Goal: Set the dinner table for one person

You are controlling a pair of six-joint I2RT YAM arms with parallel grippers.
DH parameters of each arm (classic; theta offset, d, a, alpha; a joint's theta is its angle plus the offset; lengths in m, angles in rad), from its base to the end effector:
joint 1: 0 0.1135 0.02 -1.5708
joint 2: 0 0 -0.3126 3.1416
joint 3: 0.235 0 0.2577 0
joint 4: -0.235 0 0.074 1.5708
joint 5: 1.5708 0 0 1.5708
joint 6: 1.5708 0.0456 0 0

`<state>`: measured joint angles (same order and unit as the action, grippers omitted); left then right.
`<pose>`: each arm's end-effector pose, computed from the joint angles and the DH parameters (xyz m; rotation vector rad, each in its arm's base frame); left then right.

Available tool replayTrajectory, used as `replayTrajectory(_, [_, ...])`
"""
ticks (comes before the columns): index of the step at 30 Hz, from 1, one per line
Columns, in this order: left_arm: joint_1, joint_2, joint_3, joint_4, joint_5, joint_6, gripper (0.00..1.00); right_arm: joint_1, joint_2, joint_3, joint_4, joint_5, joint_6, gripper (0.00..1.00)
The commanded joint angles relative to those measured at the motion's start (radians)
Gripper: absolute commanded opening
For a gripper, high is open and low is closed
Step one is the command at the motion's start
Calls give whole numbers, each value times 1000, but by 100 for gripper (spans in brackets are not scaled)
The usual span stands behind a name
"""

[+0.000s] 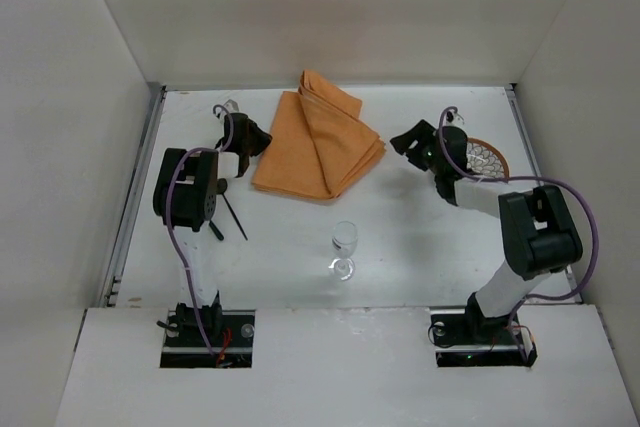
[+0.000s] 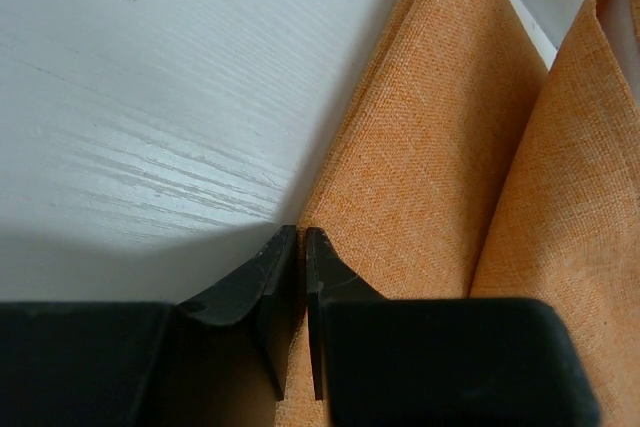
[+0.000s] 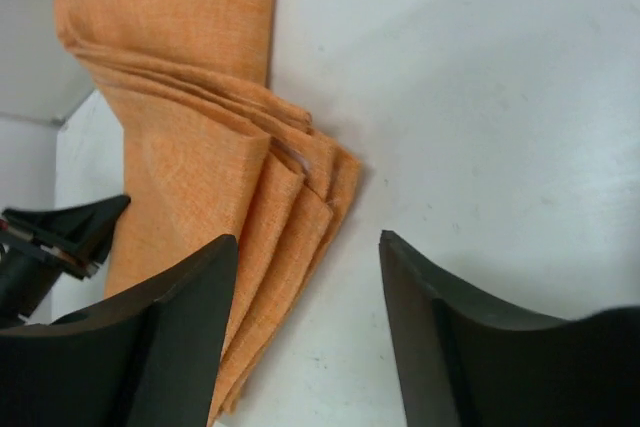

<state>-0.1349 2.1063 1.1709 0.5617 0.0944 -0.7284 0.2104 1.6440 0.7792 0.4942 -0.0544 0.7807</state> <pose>0.4827 -0.0699 0.1727 -0.5233 1.9316 -0.6565 0.3540 0.0781 0.2302 0.5288 1.9369 0.7012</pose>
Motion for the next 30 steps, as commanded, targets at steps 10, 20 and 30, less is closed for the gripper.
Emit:
replayTrajectory(10, [-16, -35, -1, 52, -16, -14, 7, 42, 305, 376, -84, -188, -78, 62])
replayTrajectory(20, [-27, -25, 18, 49, -31, -14, 6, 68, 344, 378, -7, -216, 15, 7])
replayTrajectory(30, [-45, -141, -76, 84, -173, -16, 3, 11, 28, -13, 115, 88, 115, 4])
